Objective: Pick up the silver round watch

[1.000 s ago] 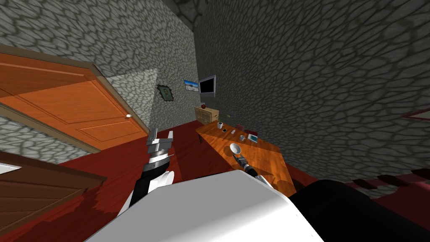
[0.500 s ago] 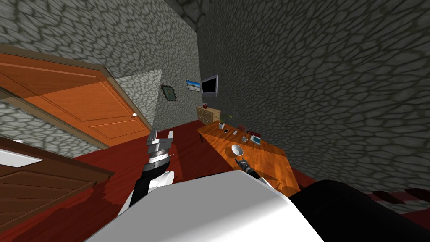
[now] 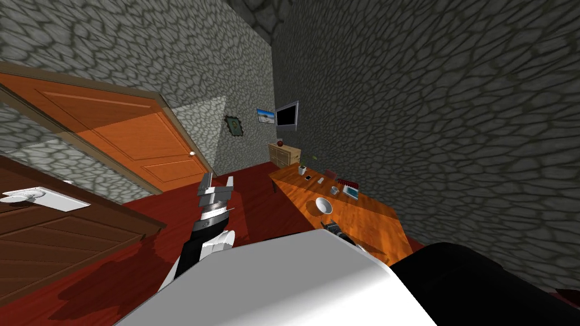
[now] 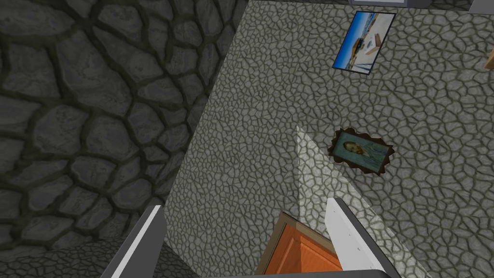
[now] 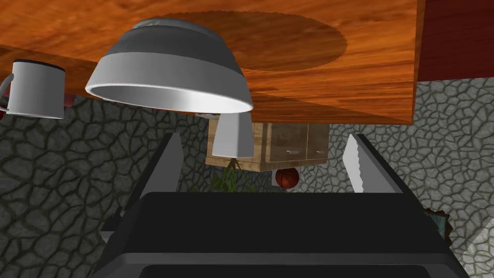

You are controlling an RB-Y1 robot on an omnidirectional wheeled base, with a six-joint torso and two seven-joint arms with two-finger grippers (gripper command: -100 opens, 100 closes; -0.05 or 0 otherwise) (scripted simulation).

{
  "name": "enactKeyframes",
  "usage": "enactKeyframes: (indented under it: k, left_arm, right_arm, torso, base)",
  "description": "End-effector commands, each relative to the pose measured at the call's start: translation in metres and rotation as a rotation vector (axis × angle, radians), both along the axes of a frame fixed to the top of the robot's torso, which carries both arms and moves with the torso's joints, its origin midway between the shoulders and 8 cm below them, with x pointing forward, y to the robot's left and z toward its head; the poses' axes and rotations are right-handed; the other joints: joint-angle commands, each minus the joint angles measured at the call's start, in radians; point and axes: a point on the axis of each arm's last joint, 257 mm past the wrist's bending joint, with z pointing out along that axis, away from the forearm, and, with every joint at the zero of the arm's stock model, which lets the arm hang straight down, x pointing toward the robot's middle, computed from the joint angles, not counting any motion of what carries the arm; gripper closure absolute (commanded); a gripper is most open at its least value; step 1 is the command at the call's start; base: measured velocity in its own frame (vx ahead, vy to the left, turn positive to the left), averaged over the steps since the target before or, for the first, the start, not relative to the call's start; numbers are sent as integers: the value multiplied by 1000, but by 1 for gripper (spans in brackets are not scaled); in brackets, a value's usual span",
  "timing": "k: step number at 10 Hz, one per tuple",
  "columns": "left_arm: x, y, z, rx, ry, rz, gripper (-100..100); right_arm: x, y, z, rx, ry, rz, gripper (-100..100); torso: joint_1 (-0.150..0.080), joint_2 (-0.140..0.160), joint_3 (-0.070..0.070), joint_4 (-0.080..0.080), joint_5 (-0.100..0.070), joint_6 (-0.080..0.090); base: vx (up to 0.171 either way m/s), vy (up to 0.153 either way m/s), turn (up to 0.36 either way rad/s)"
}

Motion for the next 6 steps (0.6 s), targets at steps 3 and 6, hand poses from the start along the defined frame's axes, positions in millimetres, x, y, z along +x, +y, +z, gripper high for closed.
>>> enactKeyframes:
  k: [3,6]
  left_arm:
    - [0,0,0,0,0,0,0]
    - [0,0,0,0,0,0,0]
  right_arm:
    - [-48,-22,-31,-86,142,28,-100]
    - [-89,-43,-51,-154,258,56,-100]
  torso:
    - [0,0,0,0,0,0]
    - [0,-1,-1,0,0,0]
  base:
    - [31,1,109]
    - [48,-1,135]
